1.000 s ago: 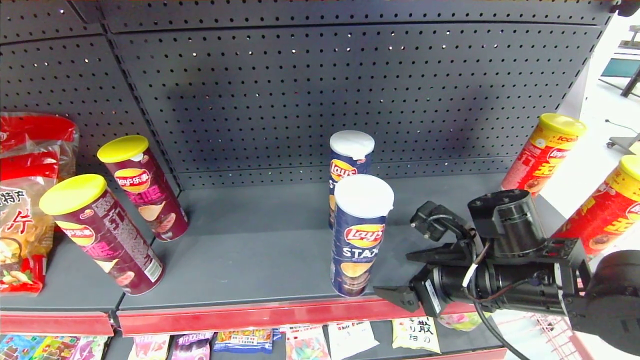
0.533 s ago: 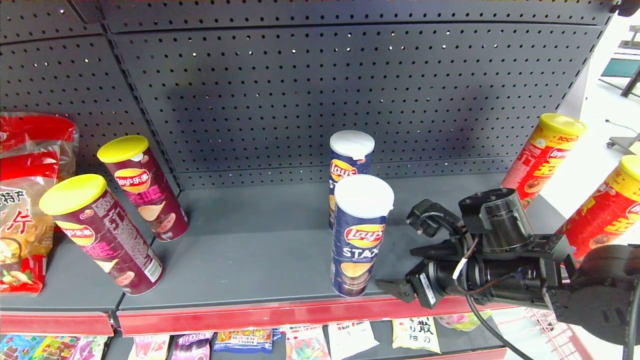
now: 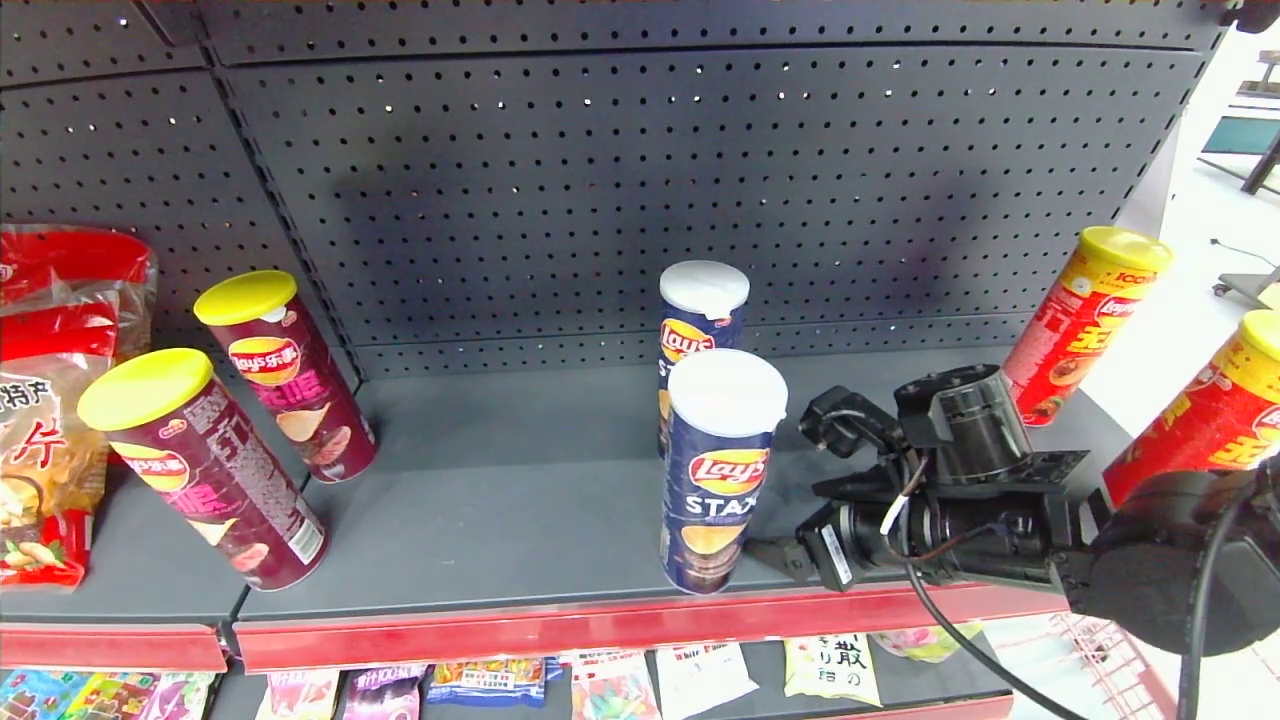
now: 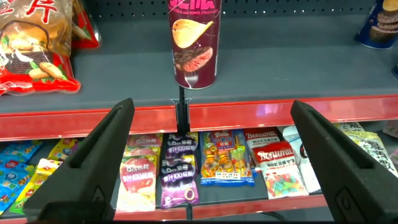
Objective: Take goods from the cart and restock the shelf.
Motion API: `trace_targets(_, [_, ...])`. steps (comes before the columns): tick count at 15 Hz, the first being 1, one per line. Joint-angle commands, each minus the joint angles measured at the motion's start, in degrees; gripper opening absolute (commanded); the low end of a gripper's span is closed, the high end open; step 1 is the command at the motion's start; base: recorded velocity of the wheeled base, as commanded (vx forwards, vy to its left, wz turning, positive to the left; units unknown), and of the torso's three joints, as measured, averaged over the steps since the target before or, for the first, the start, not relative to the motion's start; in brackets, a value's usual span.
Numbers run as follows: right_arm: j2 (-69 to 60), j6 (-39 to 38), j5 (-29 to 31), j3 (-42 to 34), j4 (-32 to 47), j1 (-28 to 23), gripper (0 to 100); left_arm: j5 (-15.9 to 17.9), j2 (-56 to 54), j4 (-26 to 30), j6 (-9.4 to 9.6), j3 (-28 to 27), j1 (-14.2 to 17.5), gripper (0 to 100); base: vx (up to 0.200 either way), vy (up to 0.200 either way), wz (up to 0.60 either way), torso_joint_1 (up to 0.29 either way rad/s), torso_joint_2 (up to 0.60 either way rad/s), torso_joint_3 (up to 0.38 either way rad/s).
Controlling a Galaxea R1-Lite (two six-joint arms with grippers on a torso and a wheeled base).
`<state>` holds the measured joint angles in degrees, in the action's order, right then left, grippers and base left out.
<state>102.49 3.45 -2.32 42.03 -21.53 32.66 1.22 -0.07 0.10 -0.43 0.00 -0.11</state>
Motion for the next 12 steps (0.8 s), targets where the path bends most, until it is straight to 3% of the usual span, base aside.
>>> trace_targets(1, [1.0,0.2,0.3,0.2,0.0,-0.1,100,0.0,0.1,0.0,-0.01,0.0,0.0,100,0.000,0.000,0.00,0.000,0.00,0.000])
trace_targets(12, [3.1,1.3,0.5,2.5,0.2,-0.1,100,0.0,0.1,0.0,-0.01,0.0,0.0,100,0.000,0.000,0.00,0.000,0.00,0.000])
